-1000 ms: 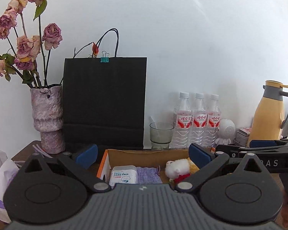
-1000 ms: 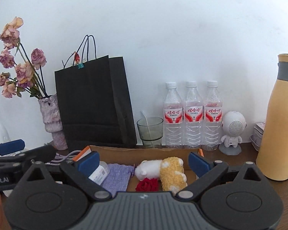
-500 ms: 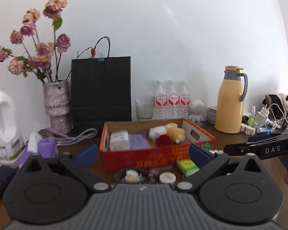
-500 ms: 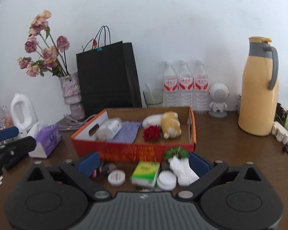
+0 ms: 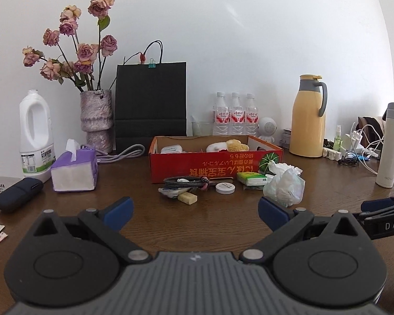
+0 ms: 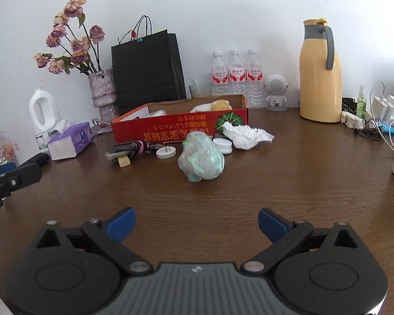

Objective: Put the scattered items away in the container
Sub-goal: 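Withdraw both tools from the box toward the remaining items, then grasp black cable with left tool while right tool grasps plastic bag, drop both into box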

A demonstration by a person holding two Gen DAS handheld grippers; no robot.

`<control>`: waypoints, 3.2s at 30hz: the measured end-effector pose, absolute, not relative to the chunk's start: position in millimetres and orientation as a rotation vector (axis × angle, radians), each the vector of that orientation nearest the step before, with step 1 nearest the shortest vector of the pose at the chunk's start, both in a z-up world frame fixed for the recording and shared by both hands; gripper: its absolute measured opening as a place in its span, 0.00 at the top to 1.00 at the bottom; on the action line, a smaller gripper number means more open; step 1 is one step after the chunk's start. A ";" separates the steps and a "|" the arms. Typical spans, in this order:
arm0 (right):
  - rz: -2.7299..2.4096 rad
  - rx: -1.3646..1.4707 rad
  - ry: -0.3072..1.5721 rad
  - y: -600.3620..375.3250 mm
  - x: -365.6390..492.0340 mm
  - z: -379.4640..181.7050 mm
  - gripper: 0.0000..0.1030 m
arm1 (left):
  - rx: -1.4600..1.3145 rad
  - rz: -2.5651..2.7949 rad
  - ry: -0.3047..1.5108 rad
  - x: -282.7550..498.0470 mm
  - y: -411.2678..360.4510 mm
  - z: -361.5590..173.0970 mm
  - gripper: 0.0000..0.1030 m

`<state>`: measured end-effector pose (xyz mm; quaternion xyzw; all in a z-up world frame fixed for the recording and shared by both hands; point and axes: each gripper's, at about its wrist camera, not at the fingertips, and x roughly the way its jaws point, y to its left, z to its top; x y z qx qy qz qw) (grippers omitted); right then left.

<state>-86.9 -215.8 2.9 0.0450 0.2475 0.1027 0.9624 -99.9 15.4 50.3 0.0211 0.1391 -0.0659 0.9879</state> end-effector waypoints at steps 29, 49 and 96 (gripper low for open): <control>0.295 0.073 0.652 -191.5 52.5 -12.2 0.56 | 0.485 -0.331 0.487 113.8 -23.7 31.7 0.88; 0.304 0.019 0.364 -200.3 96.4 114.6 0.61 | 0.019 -0.205 0.186 96.1 13.0 175.4 0.89; 0.242 0.031 1.071 -172.8 336.1 128.2 0.21 | 0.055 0.018 0.792 303.3 14.2 149.2 0.04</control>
